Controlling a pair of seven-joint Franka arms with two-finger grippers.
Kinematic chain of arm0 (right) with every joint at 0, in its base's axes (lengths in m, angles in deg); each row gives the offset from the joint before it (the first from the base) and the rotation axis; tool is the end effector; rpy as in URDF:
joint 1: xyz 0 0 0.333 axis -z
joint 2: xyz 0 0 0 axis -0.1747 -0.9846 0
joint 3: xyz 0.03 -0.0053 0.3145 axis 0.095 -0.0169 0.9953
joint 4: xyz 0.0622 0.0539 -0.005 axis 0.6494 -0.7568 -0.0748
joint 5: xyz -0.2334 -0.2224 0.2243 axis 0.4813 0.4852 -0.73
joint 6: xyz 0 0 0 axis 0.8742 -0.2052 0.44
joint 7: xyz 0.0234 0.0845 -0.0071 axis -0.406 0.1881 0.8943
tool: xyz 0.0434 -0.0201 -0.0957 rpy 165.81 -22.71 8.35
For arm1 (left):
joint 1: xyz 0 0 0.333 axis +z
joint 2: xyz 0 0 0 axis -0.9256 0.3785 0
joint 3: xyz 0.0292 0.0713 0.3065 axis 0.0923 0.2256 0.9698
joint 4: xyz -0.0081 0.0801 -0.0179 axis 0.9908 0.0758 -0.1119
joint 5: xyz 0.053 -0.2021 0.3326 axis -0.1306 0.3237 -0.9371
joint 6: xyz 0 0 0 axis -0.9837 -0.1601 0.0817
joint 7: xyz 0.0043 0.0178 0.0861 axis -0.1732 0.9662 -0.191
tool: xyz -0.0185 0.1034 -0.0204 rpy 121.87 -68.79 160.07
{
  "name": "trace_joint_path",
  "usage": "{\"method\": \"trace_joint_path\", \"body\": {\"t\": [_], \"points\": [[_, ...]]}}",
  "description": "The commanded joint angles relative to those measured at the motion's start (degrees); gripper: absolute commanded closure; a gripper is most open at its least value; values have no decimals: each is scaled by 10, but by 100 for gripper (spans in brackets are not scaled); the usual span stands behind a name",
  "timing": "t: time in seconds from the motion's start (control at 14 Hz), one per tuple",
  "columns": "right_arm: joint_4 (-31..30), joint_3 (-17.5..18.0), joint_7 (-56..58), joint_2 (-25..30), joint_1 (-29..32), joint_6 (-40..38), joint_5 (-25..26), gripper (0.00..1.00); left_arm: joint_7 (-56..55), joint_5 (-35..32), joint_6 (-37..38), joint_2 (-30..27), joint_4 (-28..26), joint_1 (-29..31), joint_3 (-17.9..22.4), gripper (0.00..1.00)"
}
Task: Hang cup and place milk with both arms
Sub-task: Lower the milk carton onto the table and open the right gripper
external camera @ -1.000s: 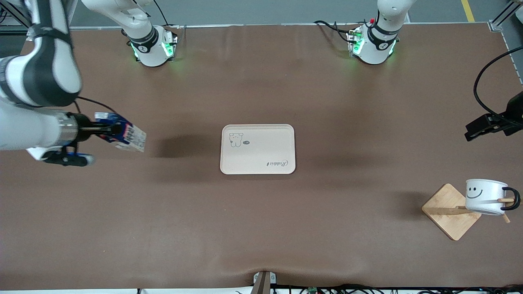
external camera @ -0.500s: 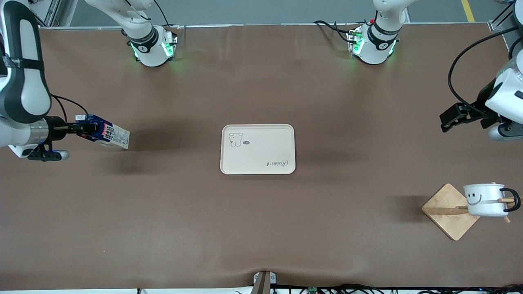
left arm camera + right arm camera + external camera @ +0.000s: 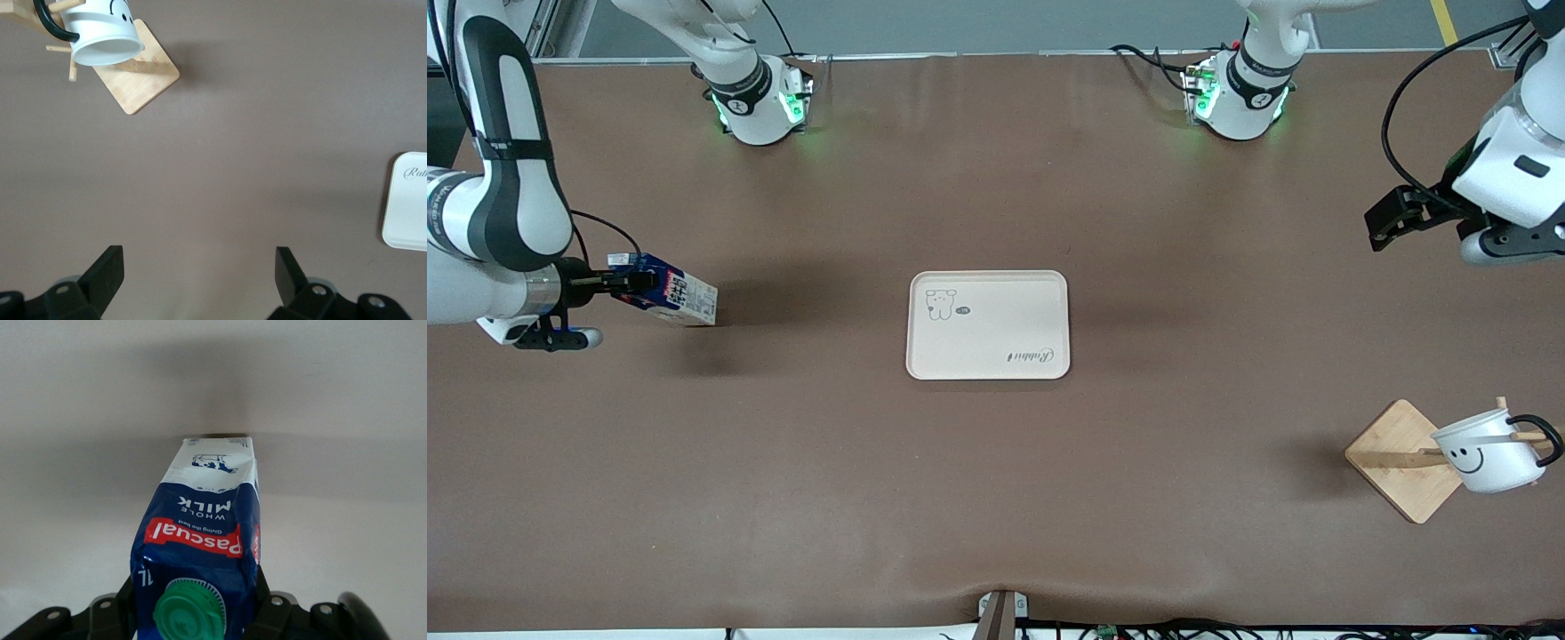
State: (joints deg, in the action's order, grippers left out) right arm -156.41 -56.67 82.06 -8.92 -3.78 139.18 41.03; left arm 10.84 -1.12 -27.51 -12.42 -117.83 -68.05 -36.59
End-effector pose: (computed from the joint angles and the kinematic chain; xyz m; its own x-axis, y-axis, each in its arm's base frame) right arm 0.5442 -0.1061 0.3355 0.9085 -0.0056 -0.4179 -0.0709 -0.9875 -0.1409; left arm 0.5525 -0.0792 0.6380 0.9987 0.0512 0.0066 0.0516 -0.9931 -0.1055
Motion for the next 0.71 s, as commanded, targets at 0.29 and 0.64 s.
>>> {"method": "trace_joint_path", "body": {"t": [0.29,0.64], "points": [[-38,6,-3,7,21,28,10,88,29,41,-15,-70,-76,-7,34,0],[-31,7,-3,1,22,23,9,0,46,42,-48,-103,-131,-2,45,0]]}}
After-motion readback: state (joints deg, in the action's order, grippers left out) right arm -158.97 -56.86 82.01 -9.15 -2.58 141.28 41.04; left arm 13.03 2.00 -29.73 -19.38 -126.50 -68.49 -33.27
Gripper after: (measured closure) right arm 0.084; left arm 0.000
